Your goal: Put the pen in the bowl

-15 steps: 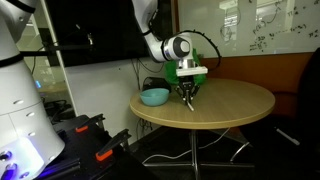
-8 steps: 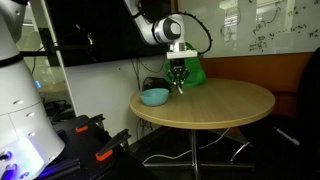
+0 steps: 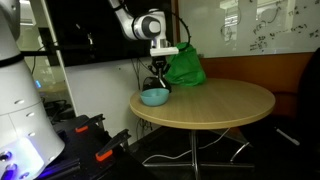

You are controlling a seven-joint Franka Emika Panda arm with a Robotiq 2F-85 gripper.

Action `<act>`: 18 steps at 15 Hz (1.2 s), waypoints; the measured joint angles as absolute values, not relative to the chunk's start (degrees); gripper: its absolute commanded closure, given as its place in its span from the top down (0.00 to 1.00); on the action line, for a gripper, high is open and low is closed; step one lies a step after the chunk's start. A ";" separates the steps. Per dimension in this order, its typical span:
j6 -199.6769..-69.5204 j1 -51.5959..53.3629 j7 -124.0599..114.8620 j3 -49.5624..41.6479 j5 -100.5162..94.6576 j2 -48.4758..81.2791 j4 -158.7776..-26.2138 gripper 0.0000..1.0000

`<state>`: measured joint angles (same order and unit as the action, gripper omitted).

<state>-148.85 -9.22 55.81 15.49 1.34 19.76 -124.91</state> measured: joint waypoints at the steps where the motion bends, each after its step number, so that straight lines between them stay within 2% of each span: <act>1: -150.80 -8.84 57.36 16.31 2.30 19.92 -125.60 0.04; 4: -153.94 -8.79 63.31 19.22 7.03 21.29 -126.43 0.05; 5: -154.09 -8.92 64.79 19.77 8.41 21.83 -126.42 0.15; 6: -154.09 -9.04 65.45 19.89 8.97 22.31 -126.41 0.15; 7: -154.07 -9.15 65.95 19.74 8.99 22.68 -126.41 0.25; 8: -154.03 -9.19 66.04 19.32 8.87 22.94 -126.40 0.43; 15: -146.80 -8.76 66.15 17.27 4.58 23.11 -125.62 0.95; 16: -143.96 -8.20 65.65 16.17 2.86 22.47 -125.34 1.00; 18: -137.73 -6.71 63.59 13.45 -0.58 20.33 -124.93 1.00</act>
